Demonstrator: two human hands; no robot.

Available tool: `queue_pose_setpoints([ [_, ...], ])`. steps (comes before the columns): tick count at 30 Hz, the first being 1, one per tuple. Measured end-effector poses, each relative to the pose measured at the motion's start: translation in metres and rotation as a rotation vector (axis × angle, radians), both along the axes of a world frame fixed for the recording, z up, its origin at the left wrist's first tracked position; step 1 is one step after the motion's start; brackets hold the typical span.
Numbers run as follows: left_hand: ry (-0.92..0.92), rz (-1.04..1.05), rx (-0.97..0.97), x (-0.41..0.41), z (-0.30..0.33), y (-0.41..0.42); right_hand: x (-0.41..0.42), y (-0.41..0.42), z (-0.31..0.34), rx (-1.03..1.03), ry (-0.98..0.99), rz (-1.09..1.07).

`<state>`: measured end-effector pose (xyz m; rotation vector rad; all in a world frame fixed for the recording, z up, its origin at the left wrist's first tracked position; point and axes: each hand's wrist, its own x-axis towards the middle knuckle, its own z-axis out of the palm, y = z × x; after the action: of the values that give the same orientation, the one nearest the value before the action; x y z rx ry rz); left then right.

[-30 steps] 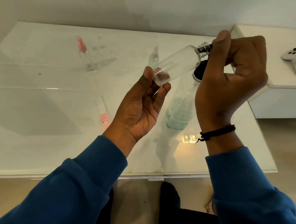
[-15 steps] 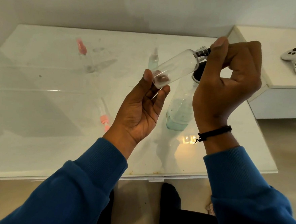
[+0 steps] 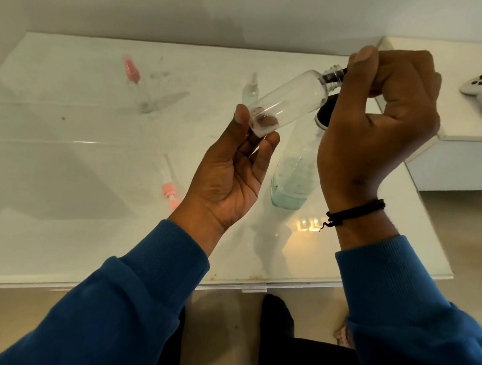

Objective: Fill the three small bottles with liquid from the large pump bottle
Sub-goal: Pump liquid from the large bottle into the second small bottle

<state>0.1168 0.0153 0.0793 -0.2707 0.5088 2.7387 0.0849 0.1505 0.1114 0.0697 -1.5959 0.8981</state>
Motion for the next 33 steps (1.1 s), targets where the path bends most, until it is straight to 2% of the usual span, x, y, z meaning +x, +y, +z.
queue_pose_setpoints([
  [33, 0.000, 0.029, 0.015, 0.0018, 0.0020, -0.0012, -0.0021, 0.0007, -0.0016, 0.011, 0.019, 0.009],
])
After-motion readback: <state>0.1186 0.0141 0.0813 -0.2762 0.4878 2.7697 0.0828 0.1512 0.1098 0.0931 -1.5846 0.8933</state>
